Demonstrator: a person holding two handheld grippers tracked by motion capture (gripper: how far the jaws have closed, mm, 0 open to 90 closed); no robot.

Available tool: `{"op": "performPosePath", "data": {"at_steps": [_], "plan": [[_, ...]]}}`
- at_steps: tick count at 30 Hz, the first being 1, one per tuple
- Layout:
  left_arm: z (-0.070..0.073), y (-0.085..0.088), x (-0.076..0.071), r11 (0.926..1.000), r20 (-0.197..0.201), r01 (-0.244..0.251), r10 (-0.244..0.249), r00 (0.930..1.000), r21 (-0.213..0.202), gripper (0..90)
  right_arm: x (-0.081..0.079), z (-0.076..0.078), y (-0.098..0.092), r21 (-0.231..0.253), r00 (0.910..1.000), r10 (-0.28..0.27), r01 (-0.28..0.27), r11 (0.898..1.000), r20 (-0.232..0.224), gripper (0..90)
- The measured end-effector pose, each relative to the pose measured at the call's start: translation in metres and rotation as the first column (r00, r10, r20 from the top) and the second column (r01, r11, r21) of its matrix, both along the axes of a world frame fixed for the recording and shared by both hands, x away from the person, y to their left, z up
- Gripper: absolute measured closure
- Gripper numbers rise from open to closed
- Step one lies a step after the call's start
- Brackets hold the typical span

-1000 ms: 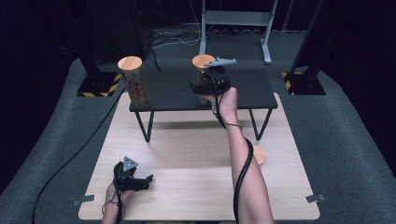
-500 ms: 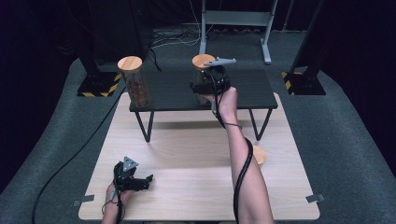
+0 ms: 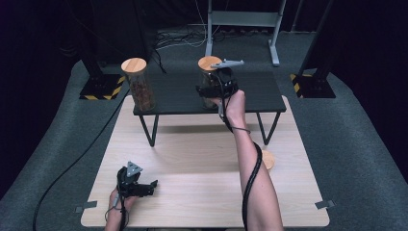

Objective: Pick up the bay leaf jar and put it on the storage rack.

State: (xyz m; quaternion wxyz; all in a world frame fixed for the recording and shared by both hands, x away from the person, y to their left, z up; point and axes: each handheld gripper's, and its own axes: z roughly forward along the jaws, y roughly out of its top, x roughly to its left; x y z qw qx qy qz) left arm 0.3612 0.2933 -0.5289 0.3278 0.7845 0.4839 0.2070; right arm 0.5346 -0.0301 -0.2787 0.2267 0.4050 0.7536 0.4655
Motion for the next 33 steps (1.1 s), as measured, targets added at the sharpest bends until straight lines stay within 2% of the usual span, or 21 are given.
{"op": "performPosePath", "data": {"at_steps": [2, 4, 9, 18, 22, 33], "plan": [[0.0, 0.0, 0.0, 1.0, 0.0, 0.001, -0.001, 1.0, 0.001, 1.1, -0.001, 0.001, -0.002, -0.017, 0.9999, -0.003, 0.003, 1.0, -0.013, 14.7], [0.0, 0.0, 0.0, 1.0, 0.0, 0.001, -0.001, 1.0, 0.002, 1.1, -0.003, 0.003, -0.005, -0.013, 0.999, 0.009, -0.01, 1.0, -0.044, 11.4], [0.0, 0.0, 0.0, 1.0, 0.0, 0.001, -0.001, 1.0, 0.002, 1.1, -0.013, 0.005, -0.009, -0.054, 0.9955, 0.031, -0.036, 0.998, -0.09, 5.2], [0.0, 0.0, 0.0, 1.0, 0.001, 0.001, -0.001, 1.0, 0.004, 1.1, -0.038, 0.0, -0.014, -0.104, 0.9847, 0.089, -0.106, 0.989, -0.15, 3.2], [0.0, 0.0, 0.0, 1.0, 0.003, -0.001, 0.0, 1.0, 0.005, 1.1, -0.051, -0.004, -0.013, -0.129, 0.9793, 0.114, -0.136, 0.982, -0.167, 3.1], [0.0, 0.0, 0.0, 1.0, 0.003, -0.001, 0.001, 1.0, 0.006, 1.1, -0.089, -0.03, -0.011, -0.21, 0.9636, 0.168, -0.212, 0.955, -0.208, 2.9]]}}
